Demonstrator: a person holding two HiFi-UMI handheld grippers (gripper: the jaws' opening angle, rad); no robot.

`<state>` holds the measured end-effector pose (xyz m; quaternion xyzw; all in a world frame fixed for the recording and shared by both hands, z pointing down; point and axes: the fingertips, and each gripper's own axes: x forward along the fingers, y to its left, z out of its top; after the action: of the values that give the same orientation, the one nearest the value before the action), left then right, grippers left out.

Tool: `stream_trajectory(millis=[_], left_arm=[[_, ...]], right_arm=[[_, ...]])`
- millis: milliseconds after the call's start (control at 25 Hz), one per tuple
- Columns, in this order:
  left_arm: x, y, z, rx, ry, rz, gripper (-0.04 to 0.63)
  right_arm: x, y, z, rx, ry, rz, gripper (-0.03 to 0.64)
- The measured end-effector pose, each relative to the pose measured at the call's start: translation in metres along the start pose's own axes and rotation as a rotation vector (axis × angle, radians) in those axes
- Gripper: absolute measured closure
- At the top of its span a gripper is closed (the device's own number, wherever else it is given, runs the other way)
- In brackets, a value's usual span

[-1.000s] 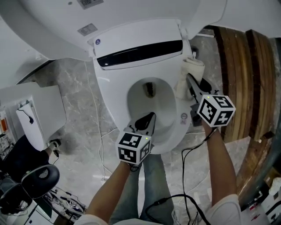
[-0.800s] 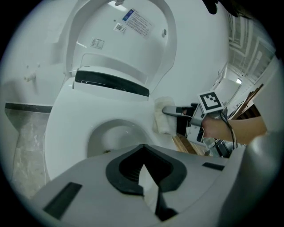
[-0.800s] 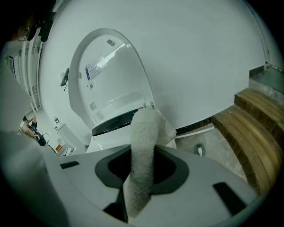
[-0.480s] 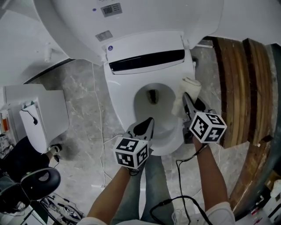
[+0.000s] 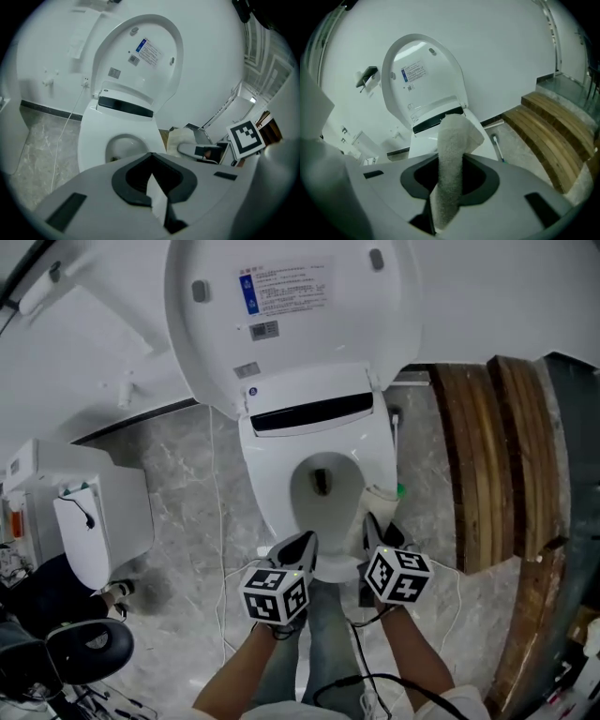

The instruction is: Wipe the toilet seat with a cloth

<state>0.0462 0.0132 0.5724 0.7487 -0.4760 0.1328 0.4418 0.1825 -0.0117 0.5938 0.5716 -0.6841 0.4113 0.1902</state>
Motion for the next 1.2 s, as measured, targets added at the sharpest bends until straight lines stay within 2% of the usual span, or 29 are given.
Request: stream_trajectory(millis=[160,360,720,840,1040,1200], left_arm=[[-0.035,-0.009,0.013,0.002,-0.009,0.008,0.584],[-0.081,-0.025,0.039,0.026,-0.022,-0.007,0.584],[-0.150,-0.063,0.095,0.064,-0.101,-0.035,0.584],[-0.171,-0.076,0.099,0.089,-0.105,-0.046,0.584],[-0.191,-0.086,0.086,0.083,-0.078,-0.062,0.584],[-0.200,-0.102,0.085,0.123,-0.086,-0.078,0.584]], right_arm=[[-0.037,0.018,-0.006,0.045,0.008,-0.020,0.517],[-0.086,0.051,0.008,0.088,-0.018,-0.019,0.517],[-0.161,0.099,0.046,0.056,-0.093,-0.014,0.517],[-0.182,0.113,0.040,0.051,-0.097,-0.016,0.517],[-0.200,0.130,0.025,0.068,-0.087,-0.006,0.517],[-0.214,0.135,0.028,0.051,-0.101,-0.008,0.516]])
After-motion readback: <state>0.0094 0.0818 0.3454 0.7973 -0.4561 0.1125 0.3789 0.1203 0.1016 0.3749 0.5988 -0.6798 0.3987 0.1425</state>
